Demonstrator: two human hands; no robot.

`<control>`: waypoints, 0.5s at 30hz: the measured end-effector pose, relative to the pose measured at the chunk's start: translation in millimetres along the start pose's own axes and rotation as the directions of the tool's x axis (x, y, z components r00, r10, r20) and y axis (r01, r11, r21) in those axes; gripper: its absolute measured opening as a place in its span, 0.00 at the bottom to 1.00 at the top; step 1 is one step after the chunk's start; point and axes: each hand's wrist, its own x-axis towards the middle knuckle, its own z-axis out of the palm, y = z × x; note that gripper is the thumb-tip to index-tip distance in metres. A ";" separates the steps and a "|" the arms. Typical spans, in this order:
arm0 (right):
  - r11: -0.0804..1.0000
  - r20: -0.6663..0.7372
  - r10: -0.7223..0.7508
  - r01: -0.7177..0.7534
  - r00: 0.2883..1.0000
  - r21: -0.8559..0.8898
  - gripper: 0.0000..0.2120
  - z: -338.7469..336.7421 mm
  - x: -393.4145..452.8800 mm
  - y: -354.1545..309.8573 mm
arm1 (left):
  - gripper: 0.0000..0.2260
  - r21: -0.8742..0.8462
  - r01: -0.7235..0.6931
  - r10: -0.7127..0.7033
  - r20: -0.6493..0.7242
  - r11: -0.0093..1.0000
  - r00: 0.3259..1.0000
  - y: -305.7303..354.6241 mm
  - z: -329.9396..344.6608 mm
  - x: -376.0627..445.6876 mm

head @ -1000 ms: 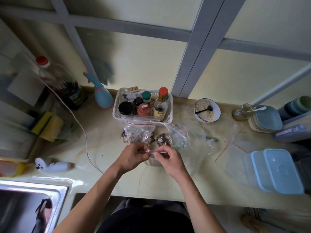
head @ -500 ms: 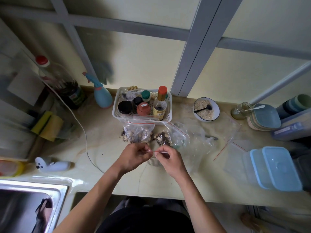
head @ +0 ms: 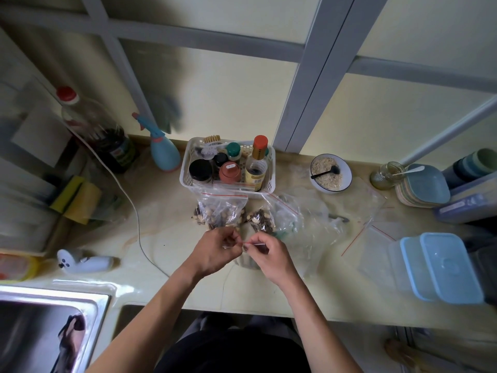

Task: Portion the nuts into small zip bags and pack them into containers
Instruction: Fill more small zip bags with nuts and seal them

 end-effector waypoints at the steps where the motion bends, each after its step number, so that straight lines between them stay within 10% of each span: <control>1: 1.000 0.000 0.001 -0.001 1.000 0.000 0.09 -0.1 0.0 0.1 | 0.02 0.009 -0.004 0.004 -0.001 1.000 1.000 -0.1 -0.2 0.0; 15: 1.000 0.000 0.017 -0.017 1.000 -0.014 0.08 0.1 2.9 0.8 | 0.05 0.036 -0.018 0.018 0.003 0.999 1.000 -6.5 -2.2 4.2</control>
